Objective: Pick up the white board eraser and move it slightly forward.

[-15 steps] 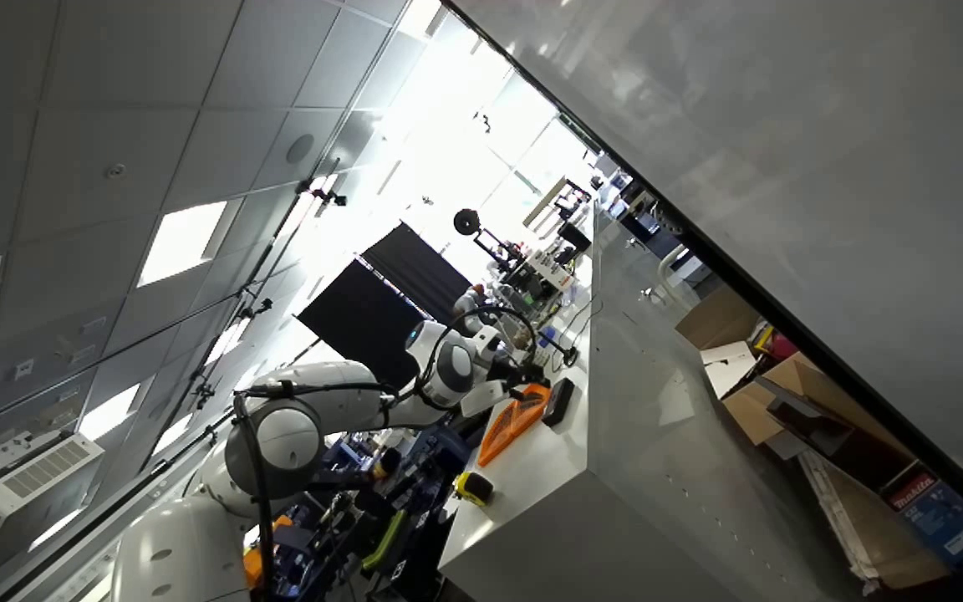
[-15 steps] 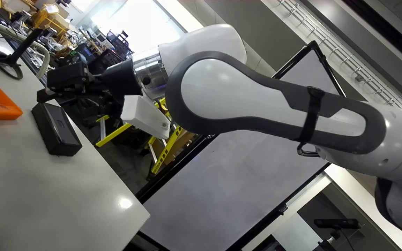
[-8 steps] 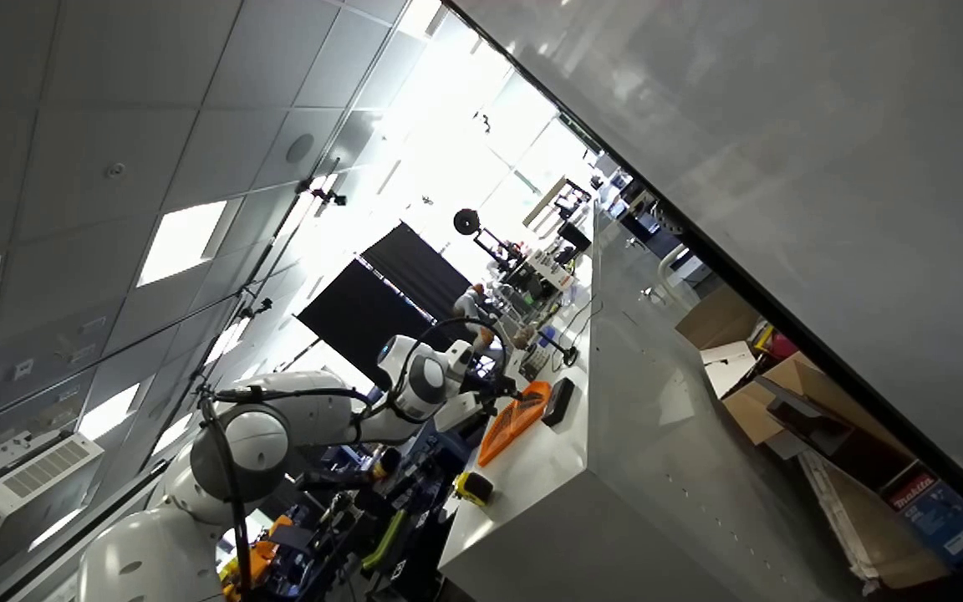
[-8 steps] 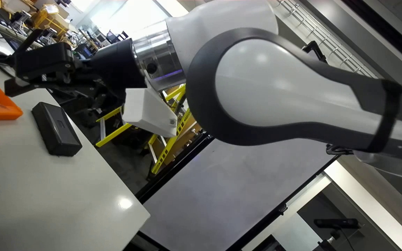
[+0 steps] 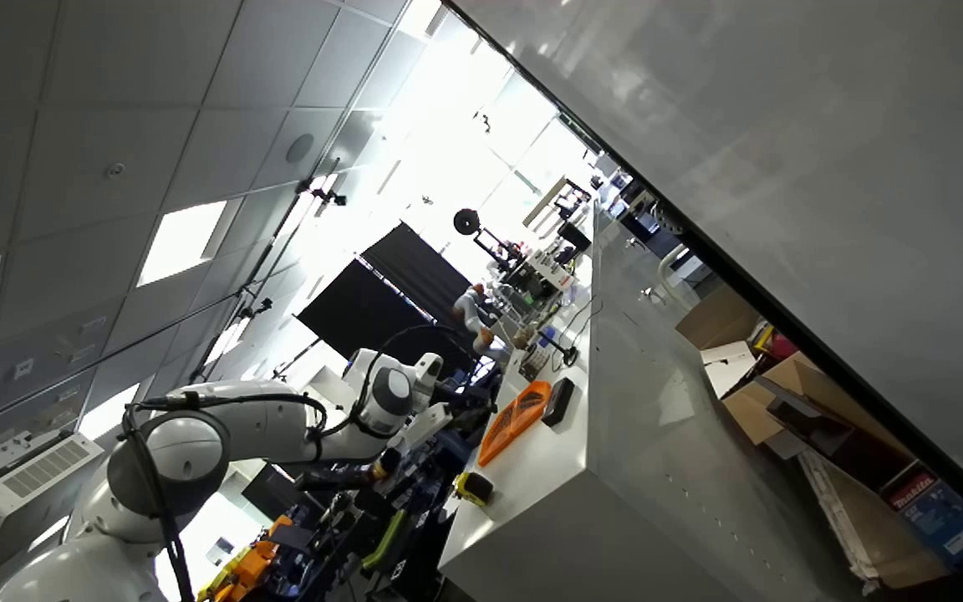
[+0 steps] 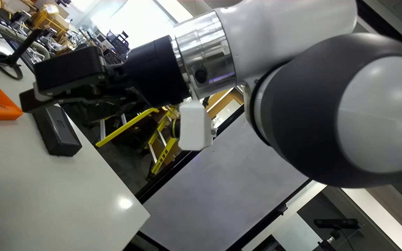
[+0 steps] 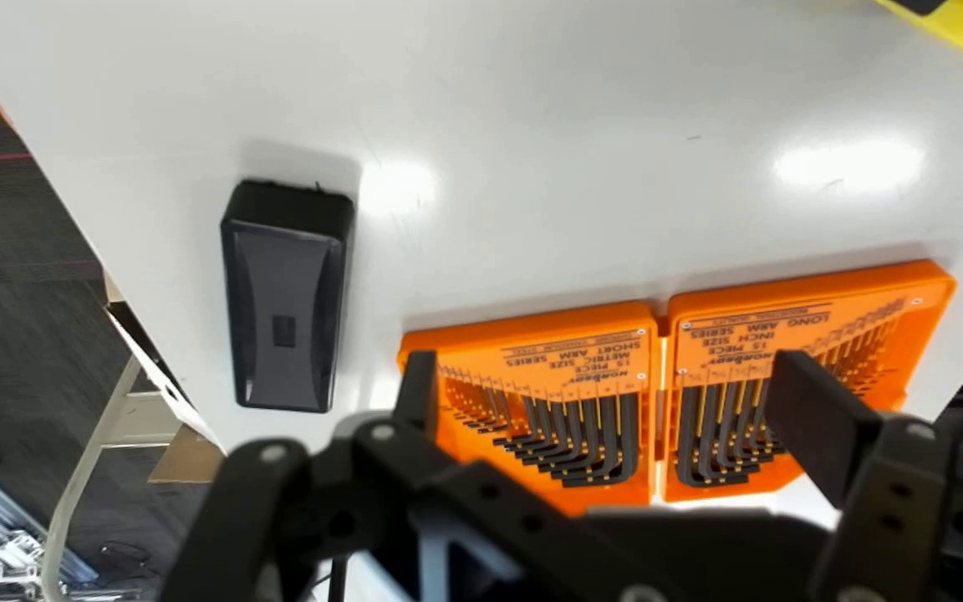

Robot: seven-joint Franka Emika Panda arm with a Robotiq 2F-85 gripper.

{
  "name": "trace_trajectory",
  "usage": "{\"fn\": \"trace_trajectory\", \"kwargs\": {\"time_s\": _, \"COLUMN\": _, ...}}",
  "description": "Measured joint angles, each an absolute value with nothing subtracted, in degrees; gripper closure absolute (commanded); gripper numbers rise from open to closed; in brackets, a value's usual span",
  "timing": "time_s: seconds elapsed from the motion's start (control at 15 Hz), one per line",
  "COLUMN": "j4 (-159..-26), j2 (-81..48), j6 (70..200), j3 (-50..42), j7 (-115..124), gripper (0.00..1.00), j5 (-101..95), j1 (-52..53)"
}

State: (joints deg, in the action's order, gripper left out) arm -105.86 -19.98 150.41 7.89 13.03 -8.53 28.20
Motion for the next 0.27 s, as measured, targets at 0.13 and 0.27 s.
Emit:
{"fn": "trace_trajectory", "kwargs": {"time_s": 0.13, "j4": -108.45, "j2": -17.77, "j6": 150.93, "j3": 8.88, "j7": 12.67, "gripper": 0.00, "j5": -8.53, "j1": 27.68}}
{"fn": "trace_trajectory", "kwargs": {"time_s": 0.27, "j4": -110.53, "j2": -16.16, "j6": 151.66, "j3": 10.21, "j7": 11.67, "gripper": 0.00, "j5": -8.51, "j1": 26.96}}
